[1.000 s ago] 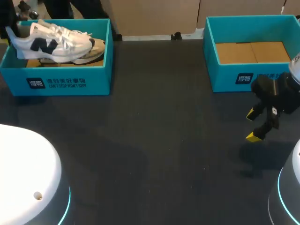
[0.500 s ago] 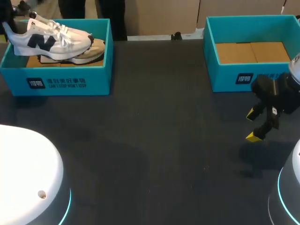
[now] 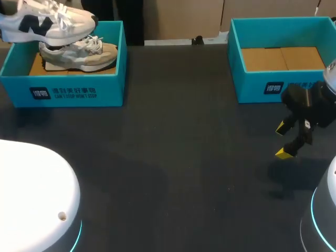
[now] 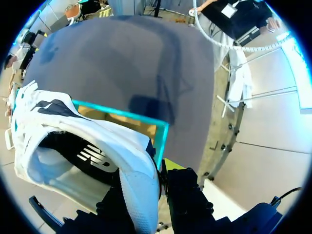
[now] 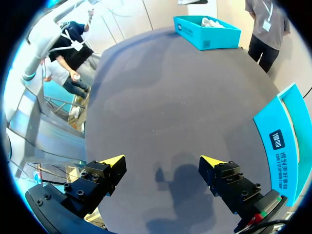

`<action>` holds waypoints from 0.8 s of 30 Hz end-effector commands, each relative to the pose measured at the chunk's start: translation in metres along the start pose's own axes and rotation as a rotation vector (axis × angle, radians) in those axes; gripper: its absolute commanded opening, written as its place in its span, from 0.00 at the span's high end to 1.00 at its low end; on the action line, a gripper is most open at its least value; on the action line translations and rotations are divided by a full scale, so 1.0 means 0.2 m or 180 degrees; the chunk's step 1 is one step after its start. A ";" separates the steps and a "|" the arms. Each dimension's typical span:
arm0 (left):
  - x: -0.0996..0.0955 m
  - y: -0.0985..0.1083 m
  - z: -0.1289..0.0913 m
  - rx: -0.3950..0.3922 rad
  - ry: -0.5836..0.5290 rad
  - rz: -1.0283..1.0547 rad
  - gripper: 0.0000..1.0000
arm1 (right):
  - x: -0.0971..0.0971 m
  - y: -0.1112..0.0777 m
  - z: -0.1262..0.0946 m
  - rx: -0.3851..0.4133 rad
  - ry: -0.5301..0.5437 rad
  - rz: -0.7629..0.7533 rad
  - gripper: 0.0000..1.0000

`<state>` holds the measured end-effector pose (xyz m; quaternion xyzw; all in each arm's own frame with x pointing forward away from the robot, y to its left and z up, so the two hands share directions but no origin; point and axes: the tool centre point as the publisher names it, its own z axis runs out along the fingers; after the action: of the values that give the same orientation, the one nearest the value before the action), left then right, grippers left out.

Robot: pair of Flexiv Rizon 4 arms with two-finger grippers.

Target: Take the shoe out of the shoebox, open the shoe tongue, remove and reinsert the insole, then place the shoe into the shoebox

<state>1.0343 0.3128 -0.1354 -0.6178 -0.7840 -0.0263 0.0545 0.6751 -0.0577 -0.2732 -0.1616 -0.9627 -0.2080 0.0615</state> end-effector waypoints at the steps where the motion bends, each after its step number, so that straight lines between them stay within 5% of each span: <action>1: -0.03 -0.39 -0.16 -0.0354 0.0131 -0.0061 1.00 | 0.00 0.00 0.00 0.0005 -0.0005 -0.0001 0.00; 14: -0.27 -0.94 -0.17 -0.0347 0.0062 0.0168 1.00 | 0.00 0.00 0.00 0.0005 -0.0005 -0.0001 0.00; 18: -0.36 -1.04 -0.14 -0.0164 0.0066 0.0326 1.00 | 0.00 0.00 0.00 0.0005 -0.0005 -0.0001 0.00; 24: -0.48 -1.19 -0.09 -0.0224 0.0137 0.0420 1.00 | 0.00 0.00 0.00 0.0005 -0.0005 -0.0001 0.00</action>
<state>0.8443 0.1723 -0.1205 -0.6664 -0.7399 -0.0088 0.0912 0.6751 -0.0577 -0.2732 -0.1615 -0.9627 -0.2080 0.0615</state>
